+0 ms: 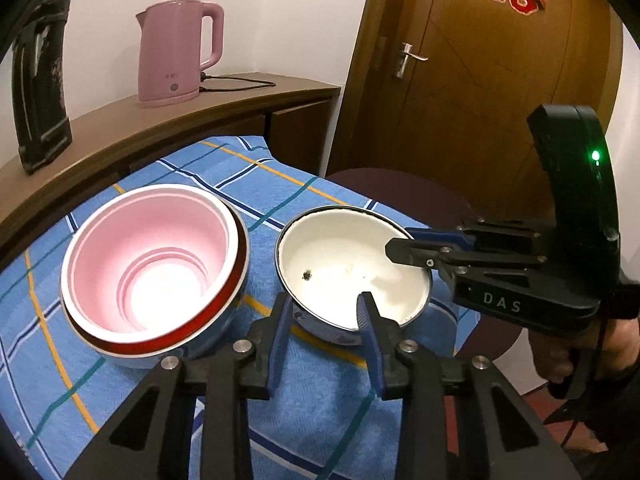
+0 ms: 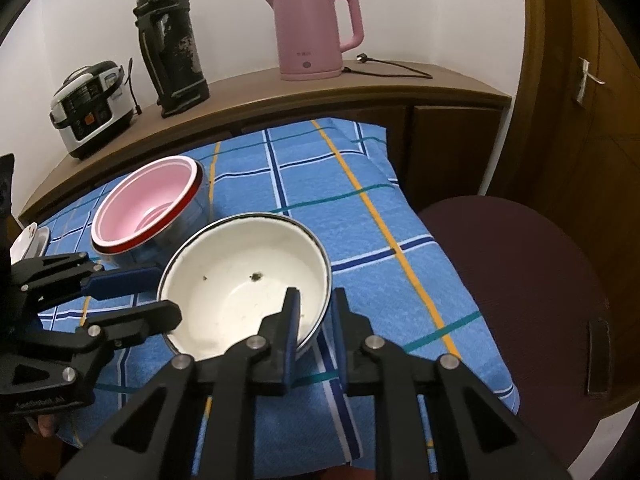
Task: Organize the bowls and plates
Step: 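Move both tools to the rim of the white enamel bowl, then close both tools on the white enamel bowl rim, then lift the white enamel bowl and carry it over the pink bowl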
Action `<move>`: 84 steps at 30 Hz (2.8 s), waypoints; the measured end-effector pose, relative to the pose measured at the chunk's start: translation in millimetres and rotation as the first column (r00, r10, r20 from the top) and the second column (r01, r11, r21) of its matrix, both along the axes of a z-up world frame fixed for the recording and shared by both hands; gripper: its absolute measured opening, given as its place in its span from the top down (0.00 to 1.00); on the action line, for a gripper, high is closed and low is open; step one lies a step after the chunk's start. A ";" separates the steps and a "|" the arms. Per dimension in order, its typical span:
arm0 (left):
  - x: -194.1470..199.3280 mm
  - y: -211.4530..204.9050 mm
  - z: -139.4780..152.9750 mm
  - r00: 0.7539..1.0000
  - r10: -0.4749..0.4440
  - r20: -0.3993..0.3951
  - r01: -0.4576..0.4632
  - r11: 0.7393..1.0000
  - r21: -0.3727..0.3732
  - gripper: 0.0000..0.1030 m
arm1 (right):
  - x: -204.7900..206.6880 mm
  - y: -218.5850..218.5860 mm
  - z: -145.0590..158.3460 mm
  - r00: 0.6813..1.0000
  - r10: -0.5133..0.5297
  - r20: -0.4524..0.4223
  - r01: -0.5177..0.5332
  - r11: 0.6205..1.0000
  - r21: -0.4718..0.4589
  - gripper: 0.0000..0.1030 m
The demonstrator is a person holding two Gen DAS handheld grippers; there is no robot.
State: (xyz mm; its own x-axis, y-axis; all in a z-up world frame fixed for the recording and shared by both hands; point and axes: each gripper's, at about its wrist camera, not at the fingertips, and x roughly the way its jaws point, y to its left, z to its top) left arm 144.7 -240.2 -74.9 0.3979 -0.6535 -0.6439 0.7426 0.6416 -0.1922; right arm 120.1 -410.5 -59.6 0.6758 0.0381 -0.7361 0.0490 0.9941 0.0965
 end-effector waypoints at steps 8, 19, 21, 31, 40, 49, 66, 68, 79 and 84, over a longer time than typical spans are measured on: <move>-0.7 5.8 4.4 1.000 0.018 0.011 -0.018 0.999 -0.038 0.66 | -3.5 0.5 6.1 1.000 0.006 0.008 -0.006 0.999 0.032 0.85; 3.1 24.2 16.3 0.999 0.050 -0.006 -0.050 0.992 -0.114 0.66 | -3.5 8.3 36.9 0.998 0.015 0.063 -0.019 0.998 0.063 0.84; 4.2 28.0 20.3 0.998 0.061 -0.002 -0.061 0.989 -0.131 0.66 | -2.2 10.7 39.5 0.998 0.021 0.066 -0.025 0.997 0.067 0.84; 9.6 48.2 39.0 0.994 0.112 0.021 -0.106 0.977 -0.184 0.76 | -1.1 22.4 62.5 0.993 0.048 0.110 -0.054 0.997 0.055 0.84; 8.7 47.9 42.5 0.992 0.121 0.029 -0.113 0.977 -0.178 0.84 | -9.0 26.6 83.1 0.985 0.053 0.164 -0.060 0.997 0.039 0.84; 15.7 67.1 55.9 0.981 0.185 0.056 -0.168 0.960 -0.226 0.85 | 9.2 37.3 88.7 0.982 0.084 0.170 -0.095 0.994 0.052 0.84; 42.9 107.5 64.3 0.944 0.327 0.050 -0.303 0.914 -0.271 0.87 | 48.9 74.9 92.2 0.969 0.170 0.179 -0.185 0.980 0.069 0.84; 45.9 109.8 63.3 0.941 0.337 0.044 -0.313 0.911 -0.269 0.87 | 52.6 76.4 90.4 0.970 0.173 0.173 -0.187 0.980 0.070 0.84; 53.5 117.8 60.9 0.932 0.363 0.017 -0.347 0.902 -0.258 0.87 | 65.2 83.7 77.0 0.974 0.185 0.129 -0.196 0.977 0.078 0.84; 54.3 118.2 59.3 0.931 0.365 0.012 -0.351 0.903 -0.248 0.87 | 65.7 86.1 74.7 0.976 0.187 0.114 -0.196 0.977 0.078 0.84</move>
